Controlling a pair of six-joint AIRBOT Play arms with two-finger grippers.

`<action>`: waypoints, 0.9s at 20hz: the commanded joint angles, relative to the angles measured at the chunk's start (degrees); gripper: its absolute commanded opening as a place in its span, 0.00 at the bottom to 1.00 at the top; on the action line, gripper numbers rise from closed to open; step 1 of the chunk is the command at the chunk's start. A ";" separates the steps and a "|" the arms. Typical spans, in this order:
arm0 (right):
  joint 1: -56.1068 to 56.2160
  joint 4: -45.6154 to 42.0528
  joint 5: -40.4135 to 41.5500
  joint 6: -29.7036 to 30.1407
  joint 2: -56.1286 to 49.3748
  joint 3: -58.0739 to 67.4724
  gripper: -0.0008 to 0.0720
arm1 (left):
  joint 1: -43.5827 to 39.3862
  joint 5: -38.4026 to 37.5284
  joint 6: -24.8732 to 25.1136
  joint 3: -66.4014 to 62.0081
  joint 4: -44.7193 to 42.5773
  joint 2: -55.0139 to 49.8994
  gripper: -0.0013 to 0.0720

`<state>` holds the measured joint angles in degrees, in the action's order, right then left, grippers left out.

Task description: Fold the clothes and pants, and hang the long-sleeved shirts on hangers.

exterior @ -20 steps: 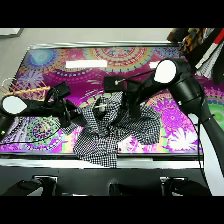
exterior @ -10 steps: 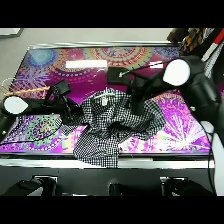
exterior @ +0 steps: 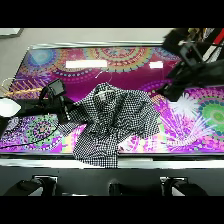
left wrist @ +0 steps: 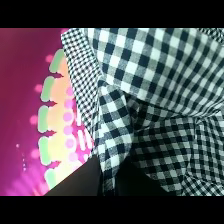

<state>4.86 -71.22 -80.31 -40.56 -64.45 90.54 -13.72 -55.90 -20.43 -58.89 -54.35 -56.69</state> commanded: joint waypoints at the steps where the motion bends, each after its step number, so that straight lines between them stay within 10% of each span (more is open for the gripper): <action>1: -7.10 7.67 -0.28 6.80 -2.64 -2.43 0.87 | -0.02 -0.02 1.20 -0.04 0.98 1.03 0.05; 18: -4.26 28.28 -4.00 15.19 -22.21 -2.67 0.75 | 0.04 -0.17 1.16 -0.04 0.98 1.16 0.05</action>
<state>-0.73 -44.56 -82.56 -26.17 -85.52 87.94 -13.74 -56.05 -19.25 -58.89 -53.36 -55.57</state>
